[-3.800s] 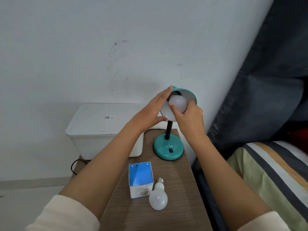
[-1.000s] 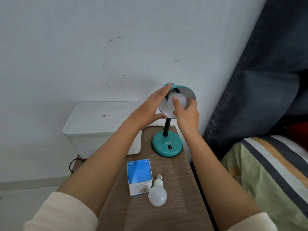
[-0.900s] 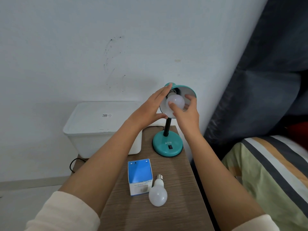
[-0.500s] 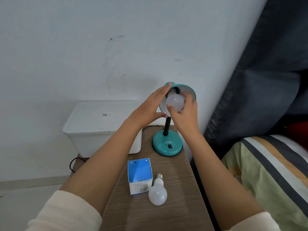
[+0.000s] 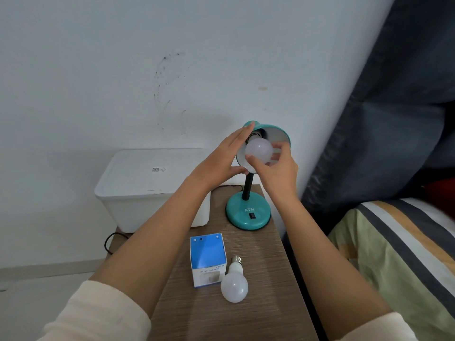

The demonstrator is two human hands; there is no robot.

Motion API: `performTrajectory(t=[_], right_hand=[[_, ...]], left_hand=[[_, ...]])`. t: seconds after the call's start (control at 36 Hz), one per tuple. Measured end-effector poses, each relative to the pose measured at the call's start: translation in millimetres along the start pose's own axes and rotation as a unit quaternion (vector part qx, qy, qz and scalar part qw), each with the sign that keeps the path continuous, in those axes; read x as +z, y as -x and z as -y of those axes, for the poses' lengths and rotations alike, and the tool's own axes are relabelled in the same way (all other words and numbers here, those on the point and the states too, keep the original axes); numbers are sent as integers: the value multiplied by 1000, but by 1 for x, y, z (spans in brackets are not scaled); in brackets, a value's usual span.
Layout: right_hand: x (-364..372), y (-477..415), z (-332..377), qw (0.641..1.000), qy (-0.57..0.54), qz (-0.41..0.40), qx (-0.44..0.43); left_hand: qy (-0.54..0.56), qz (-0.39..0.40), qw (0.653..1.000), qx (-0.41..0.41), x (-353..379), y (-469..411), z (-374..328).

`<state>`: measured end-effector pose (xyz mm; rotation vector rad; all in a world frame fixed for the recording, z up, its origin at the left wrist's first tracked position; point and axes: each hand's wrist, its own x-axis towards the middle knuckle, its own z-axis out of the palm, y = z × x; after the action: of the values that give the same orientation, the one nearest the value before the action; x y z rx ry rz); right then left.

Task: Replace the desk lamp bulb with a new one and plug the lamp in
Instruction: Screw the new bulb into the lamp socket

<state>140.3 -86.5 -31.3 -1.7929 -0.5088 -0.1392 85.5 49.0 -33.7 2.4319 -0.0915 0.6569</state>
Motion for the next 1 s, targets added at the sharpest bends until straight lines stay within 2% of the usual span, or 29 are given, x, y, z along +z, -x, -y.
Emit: performTrajectory(t=[0.08, 0.22, 0.36, 0.47, 0.56, 0.64, 0.78, 0.83, 0.92, 1.0], right_hand=[[1, -1, 1, 1000, 11, -13, 3], [4, 3, 0, 997, 59, 7, -56], [3, -1, -2, 999, 47, -19, -12], [6, 3, -1, 994, 76, -3, -83], [5, 1, 1, 996, 85, 5, -36], [1, -3, 5, 999, 25, -8, 20], [3, 2, 5, 999, 39, 1, -31], [1, 2, 4, 999, 46, -4, -20], [0, -1, 5, 1000, 0, -9, 15], [0, -1, 7, 1000, 12, -6, -22]], left_hand=[[0, 1, 1000, -4, 0, 0, 1], [11, -1, 1000, -2, 1, -1, -1], [5, -2, 1000, -2, 0, -1, 1], [6, -3, 1000, 5, 1, -1, 0], [8, -4, 1000, 0, 0, -1, 0], [0, 0, 1000, -3, -1, -1, -1], [-2, 2, 1000, 0, 0, -1, -1], [1, 2, 1000, -4, 0, -1, 1], [1, 3, 1000, -6, 0, -1, 1], [-1, 4, 1000, -4, 1, -2, 0]])
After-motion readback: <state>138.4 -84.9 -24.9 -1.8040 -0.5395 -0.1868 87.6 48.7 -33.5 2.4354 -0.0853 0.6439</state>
